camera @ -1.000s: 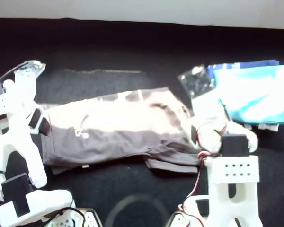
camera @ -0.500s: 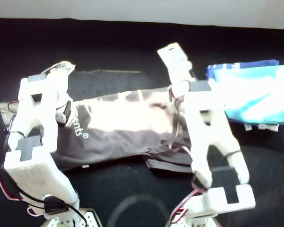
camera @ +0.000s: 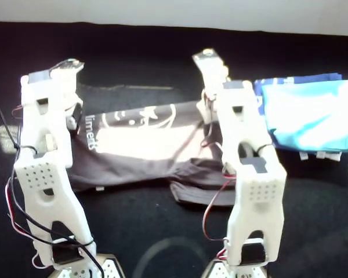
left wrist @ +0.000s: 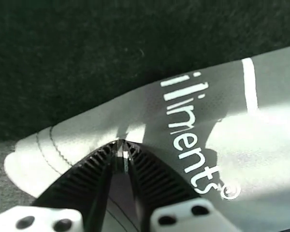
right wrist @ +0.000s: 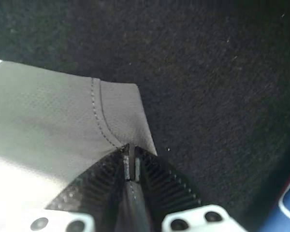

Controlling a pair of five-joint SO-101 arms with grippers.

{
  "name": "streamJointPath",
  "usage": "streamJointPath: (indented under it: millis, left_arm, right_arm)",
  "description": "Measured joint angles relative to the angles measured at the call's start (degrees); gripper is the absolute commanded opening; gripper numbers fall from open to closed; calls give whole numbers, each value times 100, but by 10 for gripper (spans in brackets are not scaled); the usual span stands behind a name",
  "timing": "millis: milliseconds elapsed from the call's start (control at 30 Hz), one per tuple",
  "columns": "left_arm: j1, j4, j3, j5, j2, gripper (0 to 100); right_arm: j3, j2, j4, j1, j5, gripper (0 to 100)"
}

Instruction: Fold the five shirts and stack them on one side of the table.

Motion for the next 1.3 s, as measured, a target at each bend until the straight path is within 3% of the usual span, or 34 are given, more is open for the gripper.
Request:
streamJointPath:
  millis: [233,367,600,967,1300]
  left_arm:
    - [-114,1160,-2655,0,1354,9]
    - [-167,1433,-3552,0,1670,9]
    - [-334,1433,-3701,-9,1732,9]
    - [-695,1433,-3701,-9,1732,9]
    - [-703,1442,-3701,-9,1600,9]
  right_arm:
    - [-1785,44,1521,44,0,12]
    - [-2356,35,1741,62,0,12]
    - [-2505,985,1600,44,0,12]
    - [-2629,1073,1969,-774,0,12]
    - [-5160,1090,3569,-211,0,12]
